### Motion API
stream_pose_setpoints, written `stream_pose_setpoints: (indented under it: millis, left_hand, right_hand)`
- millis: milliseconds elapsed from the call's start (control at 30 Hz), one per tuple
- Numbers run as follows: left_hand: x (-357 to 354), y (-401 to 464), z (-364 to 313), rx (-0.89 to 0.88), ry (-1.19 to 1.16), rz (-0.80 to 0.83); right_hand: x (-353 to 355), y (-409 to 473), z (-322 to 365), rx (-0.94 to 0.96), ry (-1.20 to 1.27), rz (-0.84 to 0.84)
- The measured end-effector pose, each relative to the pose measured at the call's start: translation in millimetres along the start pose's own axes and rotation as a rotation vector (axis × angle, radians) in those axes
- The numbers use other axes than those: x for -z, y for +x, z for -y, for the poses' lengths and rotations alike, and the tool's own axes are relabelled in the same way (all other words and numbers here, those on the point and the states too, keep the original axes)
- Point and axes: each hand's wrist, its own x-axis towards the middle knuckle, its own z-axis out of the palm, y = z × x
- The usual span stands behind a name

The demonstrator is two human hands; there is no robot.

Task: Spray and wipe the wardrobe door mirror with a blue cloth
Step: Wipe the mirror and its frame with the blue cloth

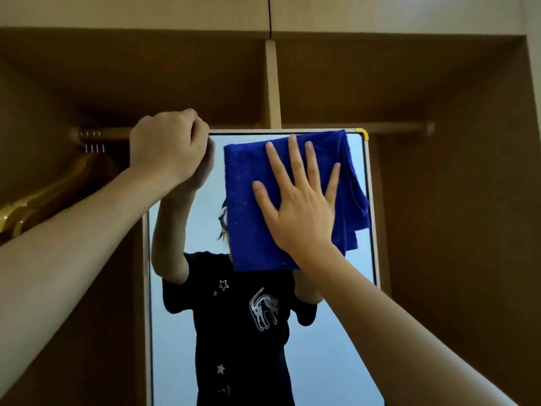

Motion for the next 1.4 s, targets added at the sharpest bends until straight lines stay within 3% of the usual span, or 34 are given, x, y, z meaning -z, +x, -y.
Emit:
stream_pose_setpoints:
  millis: [167, 467, 633, 833, 1000, 1233, 1400]
  left_hand:
    - [7.5, -3.0, 29.8, 0.136, -0.054, 0.08]
    - [10.1, -2.6, 27.8, 0.155, -0.16, 0.118]
    - [11.9, 5.4, 27.7, 0.25, -0.338, 0.138]
    - [12.4, 4.0, 25.8, 0.224, -0.322, 0.124]
    - [9.0, 3.3, 27.5, 0.225, -0.297, 0.112]
    - [8.7, 0.8, 25.1, 0.197, -0.315, 0.101]
    - [5.8, -0.2, 24.1, 0.214, -0.286, 0.095]
  right_hand:
    - [-5.1, -13.3, 7.0, -0.042, -0.038, -0.03]
    - [-21.9, 5.4, 77.2, -0.029, -0.054, -0.025]
    - [-32.3, 11.7, 103.5, -0.052, -0.048, -0.07]
    - [-42.1, -18.5, 127.4, 0.069, -0.041, -0.018]
    - [-42.3, -48.7, 108.5, 0.147, -0.063, 0.05]
    - [-33.6, -22.4, 101.3, -0.057, -0.043, -0.007]
    - [-42.8, -47.2, 125.5, 0.069, -0.048, 0.055]
